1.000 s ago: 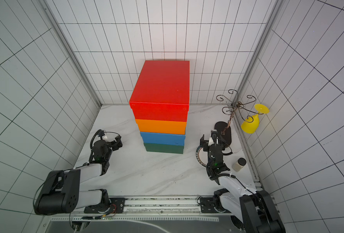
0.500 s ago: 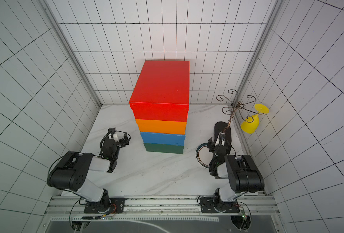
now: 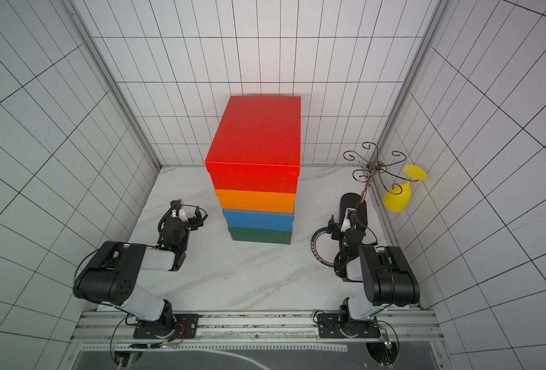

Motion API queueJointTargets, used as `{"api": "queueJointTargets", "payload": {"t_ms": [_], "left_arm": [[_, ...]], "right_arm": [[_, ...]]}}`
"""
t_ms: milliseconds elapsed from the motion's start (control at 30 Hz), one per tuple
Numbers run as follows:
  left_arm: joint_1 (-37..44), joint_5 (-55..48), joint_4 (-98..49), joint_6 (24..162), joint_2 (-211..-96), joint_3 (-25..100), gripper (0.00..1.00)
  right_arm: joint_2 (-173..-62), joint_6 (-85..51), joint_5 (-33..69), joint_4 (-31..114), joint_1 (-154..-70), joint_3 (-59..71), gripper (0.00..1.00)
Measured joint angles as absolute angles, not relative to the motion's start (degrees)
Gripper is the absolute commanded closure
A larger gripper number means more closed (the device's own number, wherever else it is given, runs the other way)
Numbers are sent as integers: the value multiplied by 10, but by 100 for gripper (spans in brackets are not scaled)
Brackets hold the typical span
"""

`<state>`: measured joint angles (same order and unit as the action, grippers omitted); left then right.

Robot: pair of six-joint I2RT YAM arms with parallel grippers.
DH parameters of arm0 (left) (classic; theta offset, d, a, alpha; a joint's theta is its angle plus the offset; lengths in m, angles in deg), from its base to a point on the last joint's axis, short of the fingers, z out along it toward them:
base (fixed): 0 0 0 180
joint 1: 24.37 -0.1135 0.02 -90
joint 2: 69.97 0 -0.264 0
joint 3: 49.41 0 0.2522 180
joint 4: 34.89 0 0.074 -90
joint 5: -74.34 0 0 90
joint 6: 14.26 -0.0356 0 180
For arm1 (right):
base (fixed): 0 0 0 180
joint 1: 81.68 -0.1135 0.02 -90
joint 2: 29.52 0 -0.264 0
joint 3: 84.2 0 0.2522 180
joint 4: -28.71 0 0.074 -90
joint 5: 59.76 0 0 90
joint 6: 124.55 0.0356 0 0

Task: Stack the shoeboxes
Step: Reset both arms

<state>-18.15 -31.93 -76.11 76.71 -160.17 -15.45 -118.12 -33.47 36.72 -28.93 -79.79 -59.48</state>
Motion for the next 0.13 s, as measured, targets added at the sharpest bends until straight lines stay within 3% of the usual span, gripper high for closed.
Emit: {"api": "queueJointTargets", "payload": {"t_ms": [133], "left_arm": [[-181, -315, -753, 765, -1602, -151, 2]], "right_arm": [[-1181, -335, 367, -289, -798, -595, 1]]}}
